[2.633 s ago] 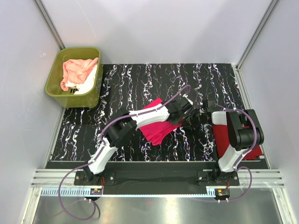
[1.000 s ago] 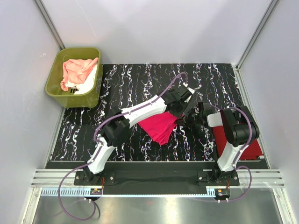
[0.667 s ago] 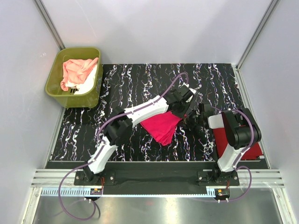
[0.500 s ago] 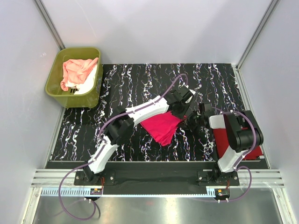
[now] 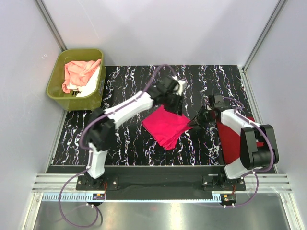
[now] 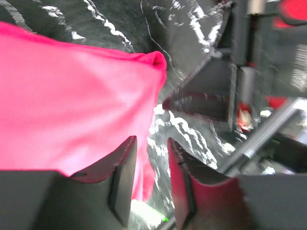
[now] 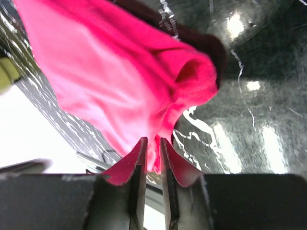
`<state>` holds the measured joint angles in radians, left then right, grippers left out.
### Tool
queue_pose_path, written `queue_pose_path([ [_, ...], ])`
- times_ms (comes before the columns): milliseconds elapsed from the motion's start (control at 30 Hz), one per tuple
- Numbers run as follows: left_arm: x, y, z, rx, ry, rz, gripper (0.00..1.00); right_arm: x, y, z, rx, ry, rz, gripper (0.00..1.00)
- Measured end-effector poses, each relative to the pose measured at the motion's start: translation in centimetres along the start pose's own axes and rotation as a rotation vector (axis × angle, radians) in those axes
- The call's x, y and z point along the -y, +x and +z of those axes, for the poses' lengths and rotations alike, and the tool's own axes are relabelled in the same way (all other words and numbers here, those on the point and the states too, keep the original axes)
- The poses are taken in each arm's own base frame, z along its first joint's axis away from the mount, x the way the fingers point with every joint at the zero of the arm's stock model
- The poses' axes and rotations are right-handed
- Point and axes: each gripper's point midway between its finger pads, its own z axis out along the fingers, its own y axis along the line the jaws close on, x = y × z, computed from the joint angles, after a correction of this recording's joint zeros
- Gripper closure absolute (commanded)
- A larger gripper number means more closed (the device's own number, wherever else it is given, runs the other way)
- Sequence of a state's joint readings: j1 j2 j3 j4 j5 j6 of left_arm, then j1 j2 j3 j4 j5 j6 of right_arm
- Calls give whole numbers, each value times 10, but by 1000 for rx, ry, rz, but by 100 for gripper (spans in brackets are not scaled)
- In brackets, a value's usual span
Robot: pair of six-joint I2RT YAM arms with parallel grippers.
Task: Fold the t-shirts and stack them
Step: Fold the tshirt
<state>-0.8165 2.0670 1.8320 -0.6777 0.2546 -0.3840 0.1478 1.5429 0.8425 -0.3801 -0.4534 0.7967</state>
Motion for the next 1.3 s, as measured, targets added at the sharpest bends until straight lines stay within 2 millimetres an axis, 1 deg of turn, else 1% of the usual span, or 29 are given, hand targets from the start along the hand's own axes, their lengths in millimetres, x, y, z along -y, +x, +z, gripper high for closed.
queue_pose_path([
  [33,-1,-4,-15,20,16,-12,68,-1,0,-3,-2,1,-18,75],
  [67,-5,-9,-31,46,29,-27,72,-3,1,-6,-6,-1,-34,75],
  [100,-11,-14,-43,66,35,-43,73,-5,1,-7,-10,-5,-45,75],
  [133,-22,-20,-57,92,34,-64,74,-6,1,-9,-13,-7,-56,75],
  [167,-38,-26,-69,120,26,-90,76,-7,3,-10,-21,-14,-66,75],
  [200,-49,-27,-75,129,17,-110,77,-10,4,-10,-30,-23,-77,73],
  [233,-66,-28,-79,137,1,-139,77,-13,7,-11,-41,-32,-92,72],
  [267,-84,-26,-80,137,-19,-171,77,-18,11,-11,-65,-41,-111,71],
  [300,-101,-19,-79,123,-38,-204,78,-28,15,-9,-90,-58,-141,71],
  [333,-111,-11,-75,103,-51,-228,78,-37,19,-7,-112,-68,-168,71],
  [367,-121,0,-70,76,-59,-253,79,-50,25,-2,-144,-87,-206,71],
  [433,-131,22,-57,10,-62,-291,81,-74,38,9,-198,-136,-275,75],
  [467,-133,32,-51,-20,-58,-302,82,-82,47,14,-225,-158,-299,77],
  [500,-133,41,-44,-47,-53,-310,82,-85,55,18,-256,-170,-311,81],
  [533,-133,47,-40,-65,-50,-316,83,-86,61,20,-278,-175,-315,82],
  [633,-132,62,-32,-102,-42,-332,83,-81,74,29,-346,-171,-300,88],
  [800,-133,69,-27,-116,-44,-345,84,-74,94,39,-433,-166,-307,88],
  [833,-134,70,-25,-119,-47,-346,82,-72,98,39,-449,-167,-312,88],
  [867,-135,71,-24,-123,-51,-347,73,-68,103,39,-463,-163,-317,87],
  [933,-137,74,-23,-129,-66,-337,66,-59,109,39,-481,-143,-320,85],
  [967,-138,75,-24,-128,-77,-328,62,-51,112,39,-486,-128,-318,79],
  [1000,-138,75,-25,-126,-87,-315,55,-46,114,38,-486,-115,-314,77],
  [1067,-134,74,-29,-119,-107,-279,51,-36,117,32,-474,-99,-308,71],
  [1100,-128,74,-32,-112,-115,-248,47,-33,116,28,-461,-92,-301,67],
  [1133,-119,74,-36,-103,-119,-208,46,-32,115,23,-441,-91,-294,65],
  [1200,-95,72,-45,-76,-118,-116,42,-32,105,13,-375,-93,-275,60],
  [1267,-65,69,-52,-38,-101,-15,42,-34,91,2,-300,-107,-246,59],
  [1300,-54,67,-54,-20,-95,20,42,-33,82,-3,-254,-113,-220,61],
])
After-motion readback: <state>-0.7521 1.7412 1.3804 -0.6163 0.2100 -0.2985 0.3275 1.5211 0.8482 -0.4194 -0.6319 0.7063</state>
